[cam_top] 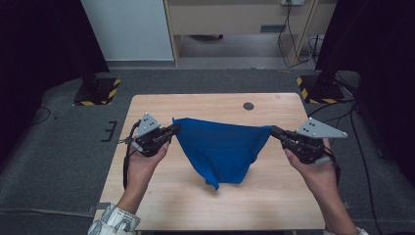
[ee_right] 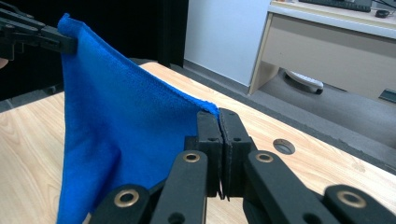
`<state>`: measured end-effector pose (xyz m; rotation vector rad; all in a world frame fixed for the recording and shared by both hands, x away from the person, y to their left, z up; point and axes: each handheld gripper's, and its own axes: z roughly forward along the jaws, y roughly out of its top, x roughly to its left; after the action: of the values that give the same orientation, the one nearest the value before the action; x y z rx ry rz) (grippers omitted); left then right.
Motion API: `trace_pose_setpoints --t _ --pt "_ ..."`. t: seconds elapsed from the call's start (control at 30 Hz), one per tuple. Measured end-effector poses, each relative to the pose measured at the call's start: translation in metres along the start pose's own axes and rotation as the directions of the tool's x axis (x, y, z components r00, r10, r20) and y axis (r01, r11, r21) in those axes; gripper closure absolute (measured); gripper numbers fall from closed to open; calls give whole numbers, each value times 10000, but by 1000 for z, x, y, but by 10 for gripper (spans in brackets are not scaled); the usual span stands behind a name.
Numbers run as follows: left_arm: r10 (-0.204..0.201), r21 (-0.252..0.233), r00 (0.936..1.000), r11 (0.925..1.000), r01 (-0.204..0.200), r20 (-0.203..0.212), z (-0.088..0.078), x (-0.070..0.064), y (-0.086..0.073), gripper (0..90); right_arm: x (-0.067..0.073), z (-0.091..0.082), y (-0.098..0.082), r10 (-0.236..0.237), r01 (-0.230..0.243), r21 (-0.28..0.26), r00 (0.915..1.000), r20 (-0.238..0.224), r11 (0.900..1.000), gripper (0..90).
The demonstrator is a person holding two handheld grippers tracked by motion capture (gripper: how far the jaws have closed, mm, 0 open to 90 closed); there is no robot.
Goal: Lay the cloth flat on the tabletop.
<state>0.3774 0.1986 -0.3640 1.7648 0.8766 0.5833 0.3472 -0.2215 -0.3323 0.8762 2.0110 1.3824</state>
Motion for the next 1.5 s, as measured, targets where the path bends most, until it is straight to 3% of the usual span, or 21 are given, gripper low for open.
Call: trace_pose_setpoints --t 0.1,0.37,0.53,0.77,0.93,1.07,1.1,1.13,1.2,1.33,1.5 --pt "-40 -81 10000 10000 41 70 -6 -3 1 860 1 -4 1 16 -16 -35 10000 -42 10000 887" --pt "405 -594 9986 9975 -383 352 -36 -20 11 851 9 -31 5 -111 107 -458 9999 -91 9989 887" --pt "647 -837 9972 9946 -613 379 -57 -33 18 851 20 -53 13 -455 445 -753 9989 -117 9962 886" --pt "810 -671 9960 9947 -784 381 -68 -41 22 852 25 -65 25 -668 654 -868 9977 -134 9941 885" --pt "588 -108 9979 9982 -585 275 -49 -26 17 850 16 -46 24 -544 541 -266 9984 -120 9982 883" --pt "196 379 9997 9991 -202 164 -19 -8 3 842 3 -8 10 -316 328 514 9992 -249 9981 882" --pt "196 379 9997 9991 -202 164 -19 -8 3 840 3 -8 10 -316 328 514 9992 -249 9981 882" --pt "37 439 9999 9990 -43 136 -13 -4 -1 838 -5 7 3 -227 243 732 9995 -230 9970 883" --pt "-111 477 9999 9988 105 117 -4 1 -7 839 -8 12 1 -119 138 769 9996 -257 9969 883" --pt "-183 637 9998 9978 182 9 14 10 -16 839 -23 39 -14 186 -159 1157 9996 -220 9932 884" --pt "-291 769 9995 9966 300 -129 27 16 -23 839 -30 55 -23 358 -332 1378 9992 -170 9899 883"
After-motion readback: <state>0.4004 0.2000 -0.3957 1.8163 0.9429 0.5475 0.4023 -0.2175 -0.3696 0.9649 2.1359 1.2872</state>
